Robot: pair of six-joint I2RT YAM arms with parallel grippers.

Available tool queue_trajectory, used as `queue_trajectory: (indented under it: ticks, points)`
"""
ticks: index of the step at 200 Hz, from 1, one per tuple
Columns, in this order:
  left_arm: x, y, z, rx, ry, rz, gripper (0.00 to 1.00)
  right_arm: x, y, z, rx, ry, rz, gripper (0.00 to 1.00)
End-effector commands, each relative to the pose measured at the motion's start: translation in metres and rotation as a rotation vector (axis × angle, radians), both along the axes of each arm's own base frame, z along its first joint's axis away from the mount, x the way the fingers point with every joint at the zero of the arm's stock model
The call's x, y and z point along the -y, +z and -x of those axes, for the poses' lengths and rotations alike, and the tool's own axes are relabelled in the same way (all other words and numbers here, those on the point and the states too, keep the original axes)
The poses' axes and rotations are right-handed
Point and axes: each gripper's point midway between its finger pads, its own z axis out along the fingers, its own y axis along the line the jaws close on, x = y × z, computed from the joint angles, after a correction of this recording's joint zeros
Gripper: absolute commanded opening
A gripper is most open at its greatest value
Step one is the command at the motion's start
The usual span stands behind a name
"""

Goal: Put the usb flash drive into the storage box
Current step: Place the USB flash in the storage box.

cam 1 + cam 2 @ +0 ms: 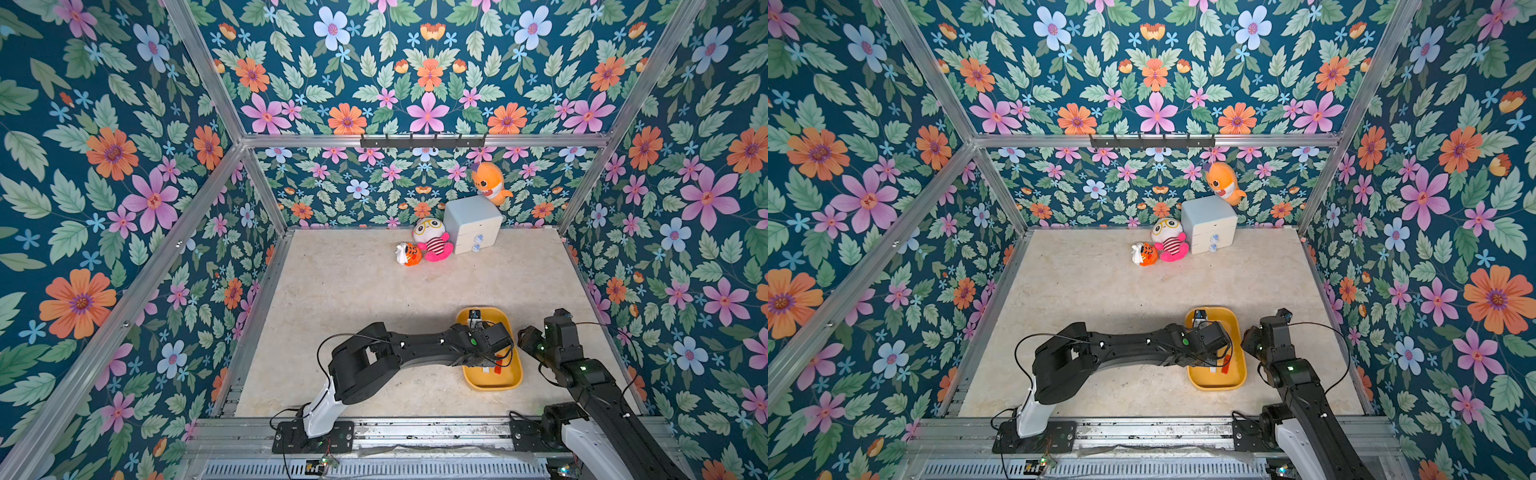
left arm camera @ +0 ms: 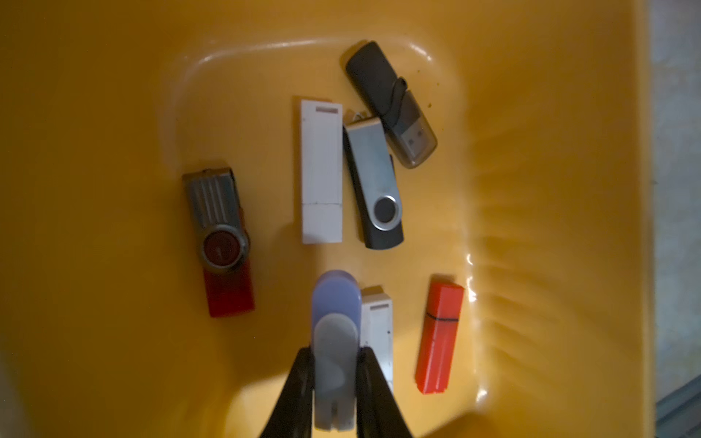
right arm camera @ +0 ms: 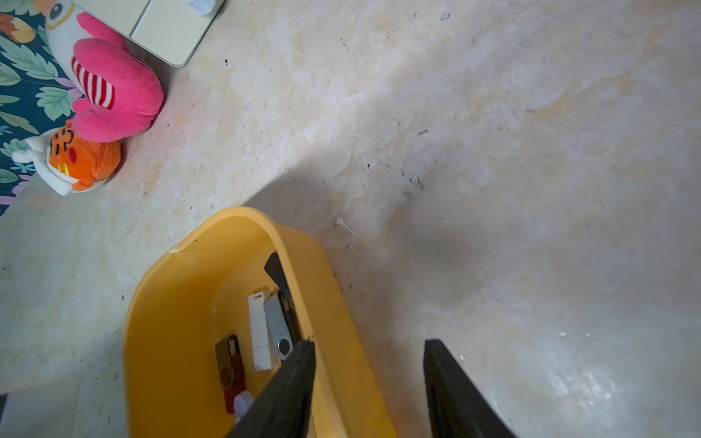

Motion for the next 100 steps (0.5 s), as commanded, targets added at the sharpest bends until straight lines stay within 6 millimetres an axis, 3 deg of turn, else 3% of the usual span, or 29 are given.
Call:
queue_trajectory:
  ticks: [1, 29, 46, 79, 100]
  points:
    - [-0.004, -0.007, -0.001, -0.004, 0.020, -0.026, 0.15, -0.001, 0.004, -0.004, 0.020, 0.000, -0.008, 0.52]
    - [0.003, -0.006, -0.003, -0.009, 0.014, -0.019, 0.30, -0.002, 0.004, -0.004, 0.023, 0.004, -0.009, 0.52]
    - [0.011, 0.006, -0.005, 0.006, -0.001, -0.003, 0.41, -0.003, 0.005, -0.005, 0.024, 0.010, -0.009, 0.52]
    - [0.016, 0.055, -0.015, 0.081, -0.022, 0.040, 0.50, -0.009, 0.013, -0.008, 0.030, 0.055, -0.014, 0.53]
    - [-0.009, 0.089, -0.029, 0.138, -0.006, 0.019, 0.52, -0.020, 0.026, -0.011, 0.030, 0.109, -0.042, 0.52]
